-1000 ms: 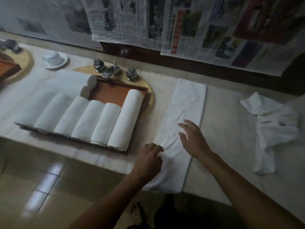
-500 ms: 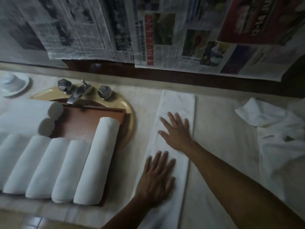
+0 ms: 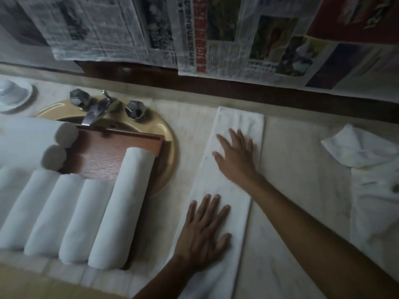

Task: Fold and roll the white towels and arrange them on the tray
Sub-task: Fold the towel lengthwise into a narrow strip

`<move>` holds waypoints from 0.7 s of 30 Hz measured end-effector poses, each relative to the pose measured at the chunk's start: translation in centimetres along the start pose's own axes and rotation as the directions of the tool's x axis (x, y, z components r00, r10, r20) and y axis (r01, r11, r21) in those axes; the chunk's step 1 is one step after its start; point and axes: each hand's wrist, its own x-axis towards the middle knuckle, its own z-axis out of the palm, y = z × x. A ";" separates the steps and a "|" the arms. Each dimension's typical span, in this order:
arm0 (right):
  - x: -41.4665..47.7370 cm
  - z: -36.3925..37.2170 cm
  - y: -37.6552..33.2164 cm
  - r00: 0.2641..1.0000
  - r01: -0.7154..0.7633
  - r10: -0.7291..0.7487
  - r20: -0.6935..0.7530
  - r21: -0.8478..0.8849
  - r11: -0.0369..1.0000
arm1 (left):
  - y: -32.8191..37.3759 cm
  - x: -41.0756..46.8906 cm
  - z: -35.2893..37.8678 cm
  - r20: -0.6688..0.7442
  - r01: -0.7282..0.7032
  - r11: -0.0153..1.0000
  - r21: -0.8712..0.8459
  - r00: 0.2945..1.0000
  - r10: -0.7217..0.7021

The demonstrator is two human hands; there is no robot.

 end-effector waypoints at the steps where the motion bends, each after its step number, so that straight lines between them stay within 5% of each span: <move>1: -2.8 0.7 0.2 0.999 0.027 -0.027 -0.024 0.000 1.000 | 0.0 0.0 -0.1 0.016 -0.002 1.000 0.016 1.000 0.002; 4: -6.4 3.1 2.4 0.995 0.084 -0.089 -0.047 -0.104 0.991 | 0.1 -0.1 -0.4 0.046 -0.010 0.999 0.041 0.999 0.009; 12: 6.9 -0.9 6.0 0.979 0.186 -0.200 -0.049 -0.210 0.960 | 2.0 -1.9 0.2 0.038 -0.111 0.986 0.128 0.994 0.107; 16: 2.1 0.5 2.6 0.957 0.230 -0.249 -0.147 -0.139 0.963 | 2.1 -2.4 1.0 0.012 -0.101 0.994 0.051 0.995 0.101; 21: -5.2 2.4 2.9 0.888 0.460 -0.450 0.095 -0.179 0.870 | 1.7 -2.3 0.7 -0.009 -0.131 0.991 0.023 0.991 0.131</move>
